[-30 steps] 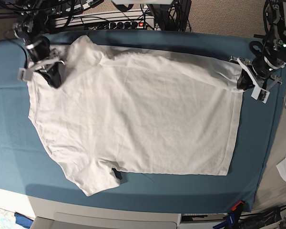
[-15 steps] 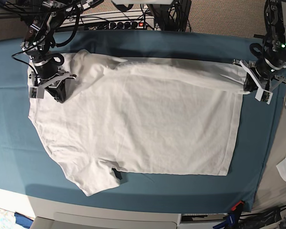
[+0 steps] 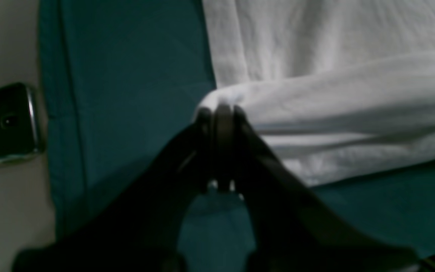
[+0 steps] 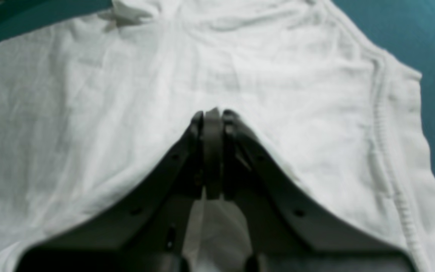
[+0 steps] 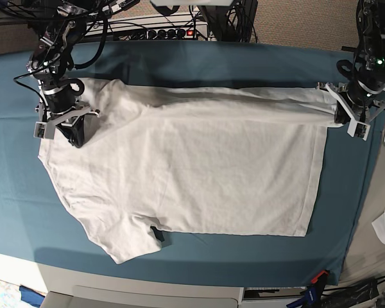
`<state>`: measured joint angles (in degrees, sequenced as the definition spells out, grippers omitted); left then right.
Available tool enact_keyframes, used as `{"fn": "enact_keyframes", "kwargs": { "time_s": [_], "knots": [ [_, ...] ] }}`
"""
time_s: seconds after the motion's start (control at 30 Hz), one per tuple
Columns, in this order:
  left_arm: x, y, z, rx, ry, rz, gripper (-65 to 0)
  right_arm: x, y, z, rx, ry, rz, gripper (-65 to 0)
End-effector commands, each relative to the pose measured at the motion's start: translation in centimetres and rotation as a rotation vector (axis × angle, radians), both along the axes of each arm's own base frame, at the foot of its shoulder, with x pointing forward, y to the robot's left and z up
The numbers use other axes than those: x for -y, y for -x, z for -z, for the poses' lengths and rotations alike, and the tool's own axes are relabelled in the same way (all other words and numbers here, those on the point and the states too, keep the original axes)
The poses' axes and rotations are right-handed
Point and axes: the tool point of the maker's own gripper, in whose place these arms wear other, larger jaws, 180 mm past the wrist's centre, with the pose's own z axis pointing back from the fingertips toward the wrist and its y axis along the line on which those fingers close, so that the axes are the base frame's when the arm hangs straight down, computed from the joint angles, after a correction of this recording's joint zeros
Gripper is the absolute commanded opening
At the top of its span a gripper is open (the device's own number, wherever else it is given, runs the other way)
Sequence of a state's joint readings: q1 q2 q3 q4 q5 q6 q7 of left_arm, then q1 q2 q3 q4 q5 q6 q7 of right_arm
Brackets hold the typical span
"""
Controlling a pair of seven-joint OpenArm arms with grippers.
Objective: Fold the T-shirt properly
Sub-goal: 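Fold the gripped shirt edge over onto the shirt body with both grippers, then regrasp the folded edge and smooth it flat with both grippers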
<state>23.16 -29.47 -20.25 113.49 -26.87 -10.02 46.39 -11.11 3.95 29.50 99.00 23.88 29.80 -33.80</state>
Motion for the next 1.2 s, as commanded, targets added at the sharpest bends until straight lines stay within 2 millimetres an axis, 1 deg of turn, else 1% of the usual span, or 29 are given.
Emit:
{"fn": "enact_keyframes", "kwargs": {
  "time_s": [0.0, 0.13, 0.17, 0.23, 0.27, 0.3, 0.33, 0.37, 0.4, 0.47, 0.57, 0.63, 0.7, 0.73, 0.8, 0.87, 0.97, 1.07, 1.1, 1.17],
  "knots": [
    [-0.3, -0.7, -1.2, 0.046, -0.007, -0.002, -65.0, 0.4, -0.7, -1.7, 0.064, 0.011, 0.0, -65.0],
    [0.3, -0.7, -1.2, 0.047, 0.016, 0.025, -65.0, 0.4, -0.6, -1.6, 0.057, 0.022, -0.001, -65.0],
    [0.6, -0.8, -1.3, 0.051, 0.019, 0.041, -63.8, 0.5, -0.6, -1.5, 0.05, 0.031, 0.0, -65.0],
    [0.9, -0.7, -1.3, 0.052, 0.018, 0.068, -50.8, 0.6, -0.5, -1.3, 0.041, 0.048, 0.001, -65.0],
    [0.9, -0.7, -1.3, 0.053, 0.019, 0.072, -45.1, 0.7, -0.5, -1.3, 0.038, 0.053, 0.001, -62.1],
    [1.0, -0.8, -1.3, 0.058, 0.019, 0.072, -40.6, 0.7, -0.5, -1.2, 0.036, 0.059, 0.001, -53.0],
    [0.9, -0.8, -1.4, 0.061, 0.019, 0.071, -38.0, 0.8, -0.5, -1.3, 0.037, 0.067, 0.003, -44.2],
    [0.8, -0.8, -1.4, 0.061, 0.016, 0.066, -37.2, 1.0, -0.5, -1.4, 0.041, 0.078, 0.004, -38.1],
    [0.8, -0.8, -1.4, 0.061, 0.015, 0.063, -37.2, 1.4, -0.6, -1.6, 0.044, 0.097, 0.008, -36.1],
    [0.5, -0.8, -1.3, 0.059, -0.007, 0.06, -37.2, 2.8, -0.7, -2.1, 0.052, 0.153, 0.032, -36.2],
    [0.2, -0.8, -1.3, 0.057, -0.027, 0.058, -37.2, 5.6, -0.4, -3.1, 0.047, 0.239, 0.078, -36.2],
    [0.2, -0.8, -1.3, 0.057, -0.026, 0.059, -37.2, 7.7, 0.2, -3.9, 0.042, 0.269, 0.117, -36.2],
    [0.2, -0.8, -1.3, 0.055, -0.027, 0.058, -37.2, 9.9, 1.2, -4.3, 0.028, 0.264, 0.175, -36.2],
    [0.2, -0.8, -1.2, 0.053, -0.027, 0.058, -37.2, 10.9, 1.9, -4.6, 0.025, 0.23, 0.206, -36.2],
    [0.2, -0.8, -1.2, 0.053, -0.028, 0.058, -37.2, 12.3, 3.4, -4.8, 0.018, 0.106, 0.266, -36.2],
    [0.0, -0.7, -1.2, 0.052, -0.037, 0.058, -37.2, 14.2, 5.4, -4.8, -0.003, 0.002, 0.355, -36.2],
    [-0.1, -0.7, -1.2, 0.05, -0.048, 0.057, -37.2, 16.7, 8.9, -4.7, -0.012, -0.033, 0.46, -36.0],
    [0.0, -0.7, -1.2, 0.052, -0.041, 0.058, -37.2, 17.9, 11.4, -3.6, -0.026, -0.086, 0.514, -36.0],
    [0.0, -0.8, -1.2, 0.053, -0.04, 0.058, -37.2, 18.1, 11.8, -3.0, -0.03, -0.116, 0.526, -36.0],
    [0.0, -0.8, -1.2, 0.054, -0.041, 0.058, -37.2, 17.9, 12.2, -1.3, -0.045, -0.184, 0.524, -36.0]
  ]
}}
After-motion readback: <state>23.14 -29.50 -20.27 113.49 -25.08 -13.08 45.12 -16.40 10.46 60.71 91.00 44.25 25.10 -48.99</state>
